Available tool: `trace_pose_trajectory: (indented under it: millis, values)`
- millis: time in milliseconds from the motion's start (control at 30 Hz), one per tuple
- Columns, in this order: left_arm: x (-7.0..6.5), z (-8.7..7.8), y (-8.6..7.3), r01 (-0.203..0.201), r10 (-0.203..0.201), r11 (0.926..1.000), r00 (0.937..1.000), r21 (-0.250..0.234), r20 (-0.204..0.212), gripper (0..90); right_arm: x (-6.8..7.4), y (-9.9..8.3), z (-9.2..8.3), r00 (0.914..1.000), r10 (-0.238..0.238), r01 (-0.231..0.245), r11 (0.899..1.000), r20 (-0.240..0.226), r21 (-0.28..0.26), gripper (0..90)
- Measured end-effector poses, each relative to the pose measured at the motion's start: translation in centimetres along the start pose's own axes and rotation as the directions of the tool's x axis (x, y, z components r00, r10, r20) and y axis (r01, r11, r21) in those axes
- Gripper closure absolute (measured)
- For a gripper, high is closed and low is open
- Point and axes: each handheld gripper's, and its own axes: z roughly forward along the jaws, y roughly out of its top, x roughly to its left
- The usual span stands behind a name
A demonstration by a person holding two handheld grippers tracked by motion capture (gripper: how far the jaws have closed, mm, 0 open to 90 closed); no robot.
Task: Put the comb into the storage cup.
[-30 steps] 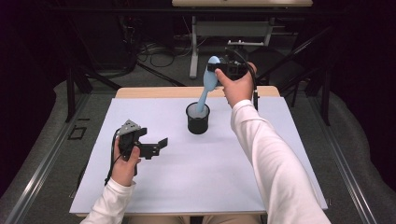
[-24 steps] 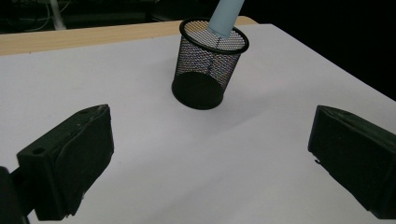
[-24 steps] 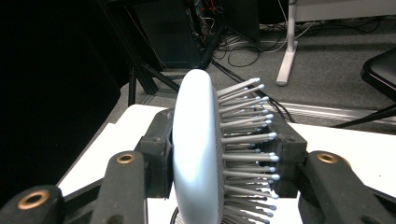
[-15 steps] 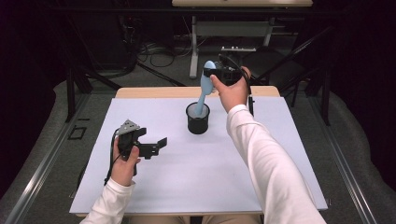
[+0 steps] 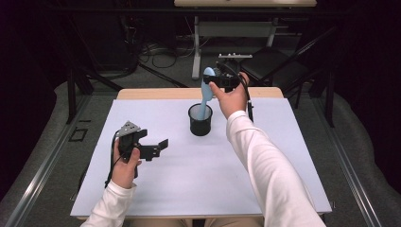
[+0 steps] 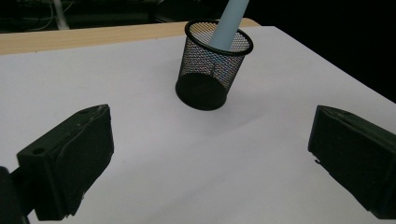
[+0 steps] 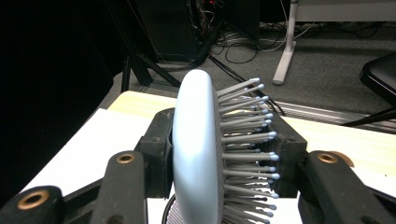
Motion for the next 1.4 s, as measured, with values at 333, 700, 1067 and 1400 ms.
trace_pose_trajectory:
  millis: [333, 700, 1067, 1400]
  values:
    - [0.0, 0.0, 0.0, 0.001, -0.001, 1.0000, 1.0000, 0.002, -0.003, 0.4, 0.5, -1.2, 1.0, 0.9996, -0.026, 0.026, 1.000, 0.009, 0.016, 50.7]
    - [0.1, -0.1, 0.0, 0.005, -0.005, 1.0000, 1.0000, -0.005, 0.002, 0.4, 0.6, -1.9, 1.7, 0.9986, -0.047, 0.047, 0.999, 0.026, 0.017, 50.6]
    - [0.1, -0.2, 0.0, 0.009, -0.009, 0.9999, 1.0000, -0.008, 0.002, 0.4, 0.8, -2.9, 2.7, 0.9974, -0.060, 0.059, 0.998, 0.040, 0.022, 50.6]
    - [0.1, -0.2, -0.1, 0.007, -0.007, 1.0000, 1.0000, -0.007, 0.002, 0.4, 1.1, -3.3, 3.0, 0.9962, -0.076, 0.075, 0.997, 0.043, 0.027, 50.4]
